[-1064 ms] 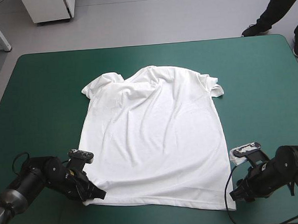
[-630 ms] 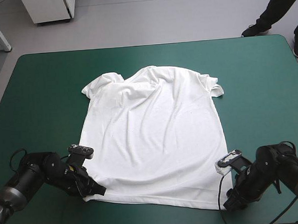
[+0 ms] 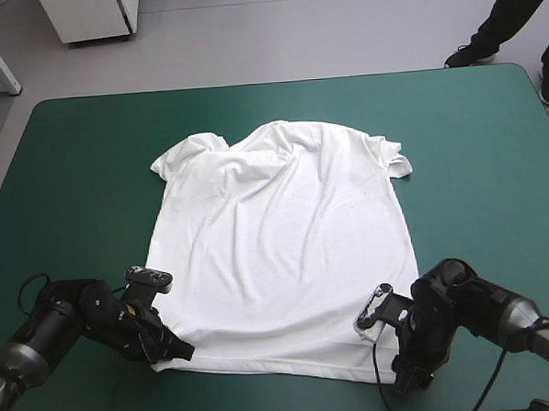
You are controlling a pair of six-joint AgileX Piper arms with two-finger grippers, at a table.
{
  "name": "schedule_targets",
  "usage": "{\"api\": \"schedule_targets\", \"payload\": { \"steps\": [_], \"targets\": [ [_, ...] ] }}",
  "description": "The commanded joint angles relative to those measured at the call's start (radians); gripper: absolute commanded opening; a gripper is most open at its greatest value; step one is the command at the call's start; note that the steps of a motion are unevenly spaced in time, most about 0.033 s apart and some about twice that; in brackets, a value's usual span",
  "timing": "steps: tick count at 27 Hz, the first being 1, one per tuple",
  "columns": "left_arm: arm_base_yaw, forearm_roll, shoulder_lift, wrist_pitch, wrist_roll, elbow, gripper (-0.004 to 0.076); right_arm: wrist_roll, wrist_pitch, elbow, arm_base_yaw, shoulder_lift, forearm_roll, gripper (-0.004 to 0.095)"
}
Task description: Fold the cloth
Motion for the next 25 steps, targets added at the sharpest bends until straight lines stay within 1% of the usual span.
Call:
{"api": "schedule_targets", "payload": {
  "steps": [1, 2, 4, 5, 6, 8, 10, 12, 15, 17, 22, 25],
  "targets": [
    [-0.004, -0.023, -0.011, 0.0, -0.002, -0.031, -0.0009, 0.017, -0.091, 0.031, 0.006, 0.1, -0.01, 0.0417],
    [-0.004, -0.023, -0.015, -0.002, 0.0, -0.031, -0.0009, 0.019, -0.092, 0.031, 0.006, 0.118, -0.014, 0.0325],
    [-0.004, -0.022, -0.016, -0.002, 0.0, -0.036, -0.0009, 0.014, -0.116, 0.031, 0.006, 0.151, -0.014, 0.0056],
    [-0.004, -0.017, -0.016, -0.002, 0.0, -0.041, -0.0009, 0.017, -0.142, 0.031, 0.006, 0.155, -0.014, -0.0014],
    [-0.004, -0.013, -0.016, -0.002, 0.0, -0.046, -0.0009, 0.018, -0.167, 0.029, 0.006, 0.153, -0.014, -0.0013],
    [-0.004, -0.008, -0.016, -0.002, 0.0, -0.07, -0.0009, 0.042, -0.162, 0.001, 0.006, 0.151, -0.031, -0.0013],
    [-0.004, -0.012, -0.016, 0.031, 0.0, -0.124, -0.0009, 0.053, -0.108, -0.052, 0.006, 0.151, -0.078, -0.0013],
    [-0.004, -0.012, -0.016, 0.076, 0.003, -0.189, -0.0009, 0.075, -0.038, -0.127, 0.006, 0.149, -0.15, -0.0013],
    [-0.004, -0.012, -0.029, 0.121, 0.003, -0.287, -0.0009, 0.11, 0.061, -0.289, 0.006, 0.126, -0.251, -0.0013],
    [-0.004, -0.012, -0.045, 0.144, 0.003, -0.349, -0.0009, 0.133, 0.101, -0.4, 0.006, 0.103, -0.303, -0.0013],
    [-0.004, -0.004, -0.054, 0.216, -0.001, -0.607, -0.0009, 0.166, 0.136, -0.716, 0.004, 0.071, -0.416, -0.0013],
    [-0.004, 0.004, -0.052, 0.188, -0.001, -0.791, -0.0009, 0.173, 0.141, -0.921, 0.004, 0.067, -0.473, -0.0013]
  ]
}}
